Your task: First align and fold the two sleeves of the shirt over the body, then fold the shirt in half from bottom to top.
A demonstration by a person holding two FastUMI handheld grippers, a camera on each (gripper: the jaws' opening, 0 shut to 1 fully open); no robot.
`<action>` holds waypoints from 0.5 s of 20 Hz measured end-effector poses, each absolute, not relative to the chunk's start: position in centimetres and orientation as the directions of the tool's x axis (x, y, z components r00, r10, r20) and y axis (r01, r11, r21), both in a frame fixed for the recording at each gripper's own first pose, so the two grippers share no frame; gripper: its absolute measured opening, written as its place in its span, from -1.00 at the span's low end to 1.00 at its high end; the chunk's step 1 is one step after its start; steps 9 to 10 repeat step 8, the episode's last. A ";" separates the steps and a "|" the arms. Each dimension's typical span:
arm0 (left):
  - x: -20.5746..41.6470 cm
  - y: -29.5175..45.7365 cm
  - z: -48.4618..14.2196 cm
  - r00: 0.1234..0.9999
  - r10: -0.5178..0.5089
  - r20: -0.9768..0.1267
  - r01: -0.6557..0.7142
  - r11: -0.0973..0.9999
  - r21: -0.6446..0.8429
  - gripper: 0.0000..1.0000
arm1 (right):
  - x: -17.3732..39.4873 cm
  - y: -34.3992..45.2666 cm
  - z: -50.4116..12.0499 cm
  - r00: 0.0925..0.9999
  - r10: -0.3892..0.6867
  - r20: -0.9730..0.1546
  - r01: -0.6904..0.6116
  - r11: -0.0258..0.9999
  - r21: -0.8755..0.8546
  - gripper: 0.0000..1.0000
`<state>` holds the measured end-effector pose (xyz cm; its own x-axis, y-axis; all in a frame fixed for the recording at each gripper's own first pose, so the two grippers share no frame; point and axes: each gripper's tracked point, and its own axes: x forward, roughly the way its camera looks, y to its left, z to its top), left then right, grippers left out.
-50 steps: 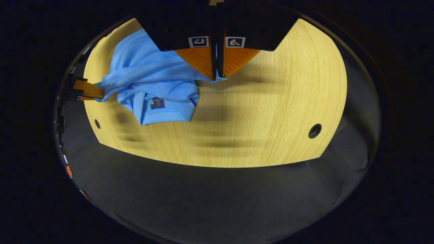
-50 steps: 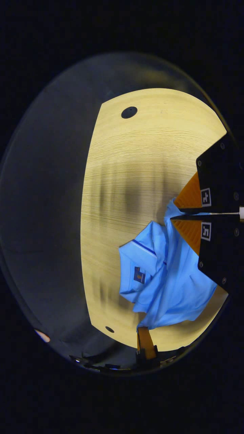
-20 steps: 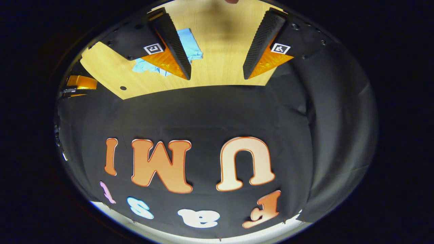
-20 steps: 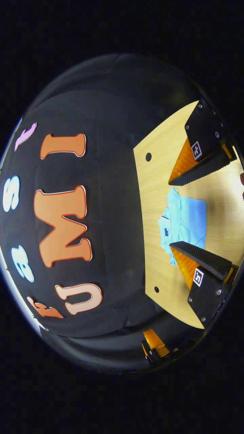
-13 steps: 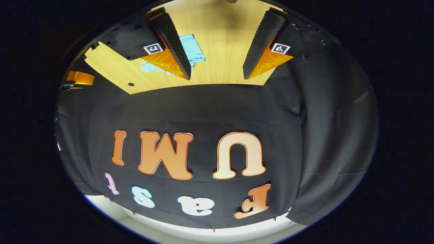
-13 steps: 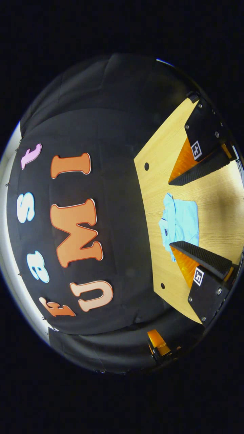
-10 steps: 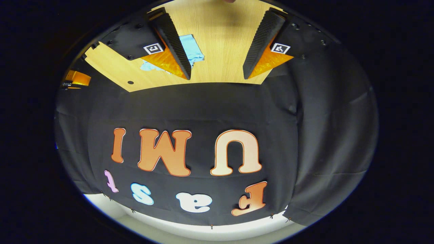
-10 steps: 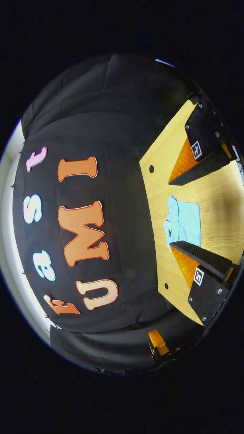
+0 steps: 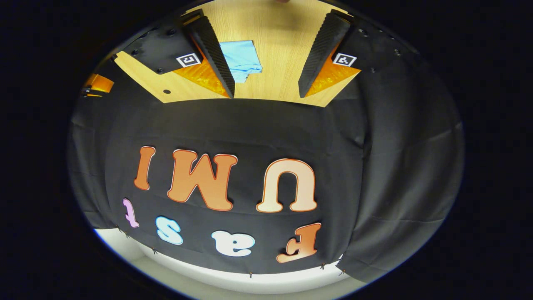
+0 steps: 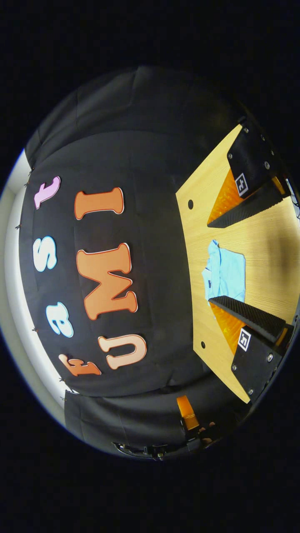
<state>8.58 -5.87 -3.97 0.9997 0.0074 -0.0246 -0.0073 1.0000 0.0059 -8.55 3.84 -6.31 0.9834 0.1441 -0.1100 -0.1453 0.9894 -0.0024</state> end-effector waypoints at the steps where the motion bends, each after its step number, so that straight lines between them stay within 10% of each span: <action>1: 8.2 -6.4 -3.7 1.000 0.023 -0.015 -0.023 1.000 0.005 0.99 | -8.5 3.4 -6.2 0.981 0.161 -0.111 -0.162 0.987 -0.002 0.98; 10: 5.8 -11.4 -2.6 0.997 0.059 0.043 -0.058 0.998 -0.014 0.99 | -6.9 0.4 -5.6 0.955 0.277 -0.108 -0.279 0.960 -0.001 0.98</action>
